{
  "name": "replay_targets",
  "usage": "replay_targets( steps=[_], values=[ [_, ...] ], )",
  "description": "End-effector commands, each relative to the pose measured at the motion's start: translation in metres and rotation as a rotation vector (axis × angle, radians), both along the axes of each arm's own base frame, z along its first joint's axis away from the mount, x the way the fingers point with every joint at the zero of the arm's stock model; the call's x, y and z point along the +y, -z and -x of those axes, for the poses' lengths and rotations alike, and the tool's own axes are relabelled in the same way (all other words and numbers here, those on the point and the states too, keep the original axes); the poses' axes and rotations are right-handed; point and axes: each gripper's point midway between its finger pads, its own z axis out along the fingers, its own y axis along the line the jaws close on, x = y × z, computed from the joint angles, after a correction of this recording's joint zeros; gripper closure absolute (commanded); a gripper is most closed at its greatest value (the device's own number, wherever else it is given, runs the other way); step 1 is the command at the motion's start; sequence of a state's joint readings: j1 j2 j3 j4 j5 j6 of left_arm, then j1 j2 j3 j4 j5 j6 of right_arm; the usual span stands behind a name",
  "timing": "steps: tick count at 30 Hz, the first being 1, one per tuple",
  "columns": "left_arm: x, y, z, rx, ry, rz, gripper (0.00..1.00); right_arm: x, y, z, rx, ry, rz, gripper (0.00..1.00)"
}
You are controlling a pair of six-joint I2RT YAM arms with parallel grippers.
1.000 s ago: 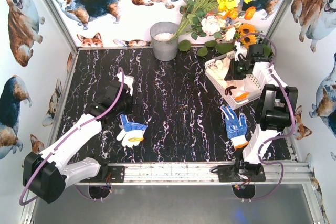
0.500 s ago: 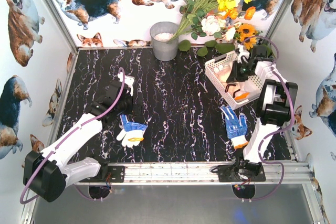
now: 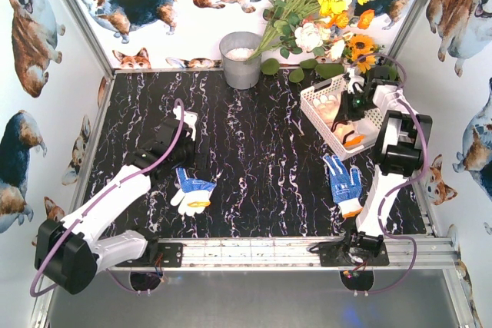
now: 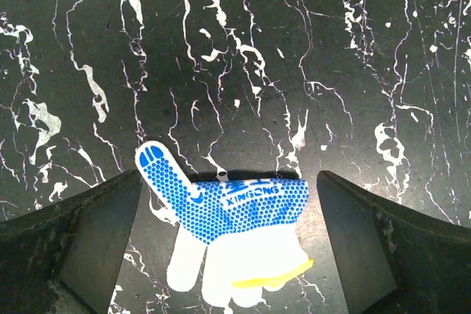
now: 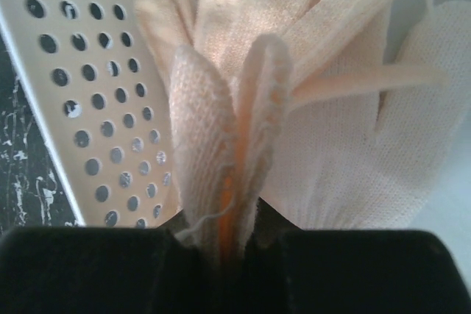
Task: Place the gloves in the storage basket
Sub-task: Place the glove in the bin.
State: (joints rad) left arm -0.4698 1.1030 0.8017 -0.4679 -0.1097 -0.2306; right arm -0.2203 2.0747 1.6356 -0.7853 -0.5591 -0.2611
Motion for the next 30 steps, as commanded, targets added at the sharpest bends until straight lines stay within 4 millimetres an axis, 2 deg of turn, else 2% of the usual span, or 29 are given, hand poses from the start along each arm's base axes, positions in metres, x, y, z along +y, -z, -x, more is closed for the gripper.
replay_targets(
  steps=[1, 6, 19, 30],
  values=[
    [0.002, 0.002, -0.004, 0.001, -0.004, 0.005, 0.0, -0.018, 0.002, -0.011, 0.0, 0.02, 0.081, 1.0],
    [0.001, 0.004, -0.004, 0.006, -0.002, 0.002, 0.0, -0.014, 0.003, -0.018, -0.023, 0.007, 0.05, 1.0],
    [0.001, 0.01, -0.004, 0.028, 0.001, -0.009, 0.0, -0.001, -0.015, -0.036, -0.105, -0.042, -0.024, 1.0],
    [0.002, 0.012, -0.004, 0.033, -0.002, -0.016, 0.0, 0.0, -0.004, -0.048, -0.09, -0.044, -0.019, 1.0]
  ],
)
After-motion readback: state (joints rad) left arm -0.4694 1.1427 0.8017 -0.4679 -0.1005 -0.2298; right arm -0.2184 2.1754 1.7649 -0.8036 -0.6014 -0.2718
